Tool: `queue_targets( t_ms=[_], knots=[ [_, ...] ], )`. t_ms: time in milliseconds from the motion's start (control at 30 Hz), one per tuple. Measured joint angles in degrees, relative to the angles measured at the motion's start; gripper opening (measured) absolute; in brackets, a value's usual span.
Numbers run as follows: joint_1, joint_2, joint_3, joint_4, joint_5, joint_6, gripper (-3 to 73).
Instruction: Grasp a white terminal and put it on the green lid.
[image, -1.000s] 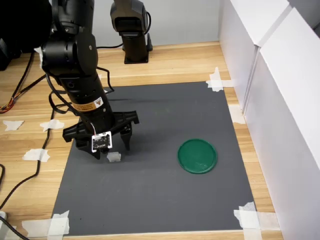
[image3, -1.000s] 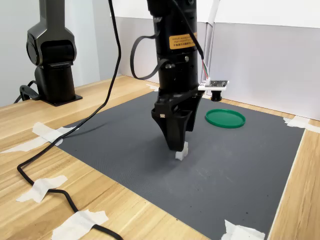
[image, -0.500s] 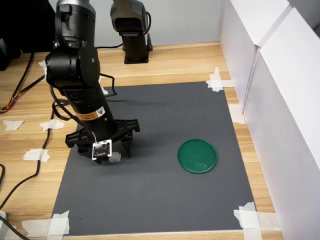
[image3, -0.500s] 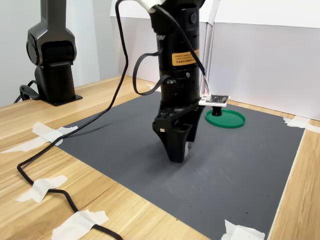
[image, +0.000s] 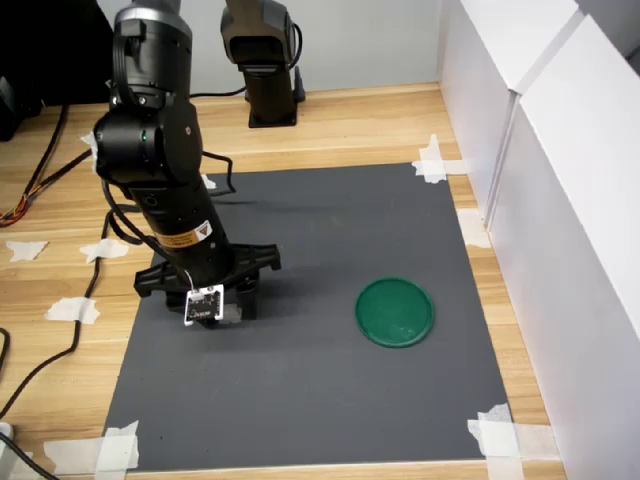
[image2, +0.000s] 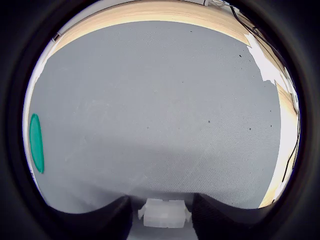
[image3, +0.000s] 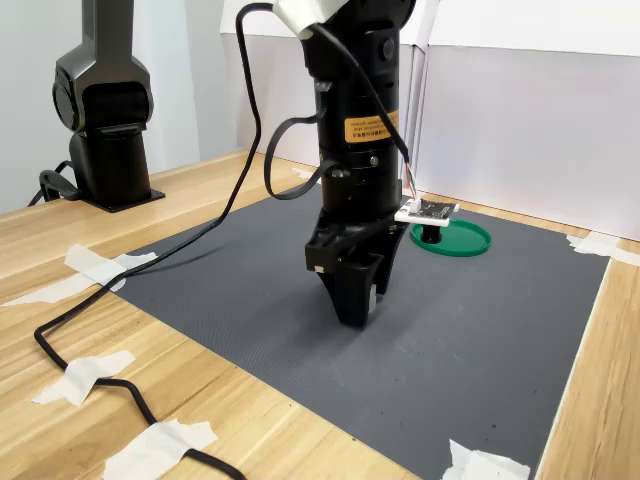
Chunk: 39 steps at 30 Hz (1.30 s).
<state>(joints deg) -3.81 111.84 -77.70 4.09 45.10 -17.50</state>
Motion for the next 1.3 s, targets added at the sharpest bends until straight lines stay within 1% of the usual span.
queue_targets(
  t_ms=[167, 400, 600, 767, 833, 1000, 1300],
  knots=[
    [0.0, 0.1, 0.0, 0.0, -0.32, -0.85, 31.4],
    [0.0, -0.97, 0.0, 0.0, 0.31, -4.09, 31.1],
    [0.0, -7.65, 0.0, 0.0, 1.18, -8.06, 31.1],
    [0.95, -13.22, 0.0, 0.44, 4.15, -10.7, 31.1],
    [2.74, -14.57, 0.0, 0.19, 5.58, -11.59, 31.1],
    [9.73, -16.27, 0.0, -0.42, 8.23, -12.32, 31.1],
    [19.07, -16.82, 0.02, -0.68, 9.4, -13.65, 31.1]
  ],
)
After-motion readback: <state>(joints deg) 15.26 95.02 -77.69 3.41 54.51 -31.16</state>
